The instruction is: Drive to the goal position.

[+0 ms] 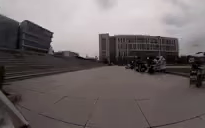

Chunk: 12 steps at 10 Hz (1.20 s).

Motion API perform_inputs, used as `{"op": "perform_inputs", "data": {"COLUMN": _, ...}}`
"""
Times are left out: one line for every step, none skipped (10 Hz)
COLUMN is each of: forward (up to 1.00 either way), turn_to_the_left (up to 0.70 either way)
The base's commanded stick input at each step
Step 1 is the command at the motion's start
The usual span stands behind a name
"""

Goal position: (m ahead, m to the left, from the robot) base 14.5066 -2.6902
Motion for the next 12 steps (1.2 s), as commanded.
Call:
{"op": "perform_inputs", "data": {"forward": 0.0, "turn_to_the_left": 0.0}}
{"op": "perform_inputs", "data": {"forward": 0.0, "turn_to_the_left": 0.0}}
{"op": "perform_inputs", "data": {"forward": 0.0, "turn_to_the_left": 0.0}}
{"op": "perform_inputs", "data": {"forward": 0.0, "turn_to_the_left": -0.44}}
{"op": "perform_inputs", "data": {"forward": 0.0, "turn_to_the_left": -0.45}}
{"op": "perform_inputs", "data": {"forward": 0.0, "turn_to_the_left": -0.45}}
{"op": "perform_inputs", "data": {"forward": 0.0, "turn_to_the_left": -0.45}}
{"op": "perform_inputs", "data": {"forward": 0.0, "turn_to_the_left": -0.45}}
{"op": "perform_inputs", "data": {"forward": 0.0, "turn_to_the_left": -0.45}}
{"op": "perform_inputs", "data": {"forward": 0.0, "turn_to_the_left": -0.45}}
{"op": "perform_inputs", "data": {"forward": 0.0, "turn_to_the_left": -0.45}}
{"op": "perform_inputs", "data": {"forward": 0.0, "turn_to_the_left": -0.45}}
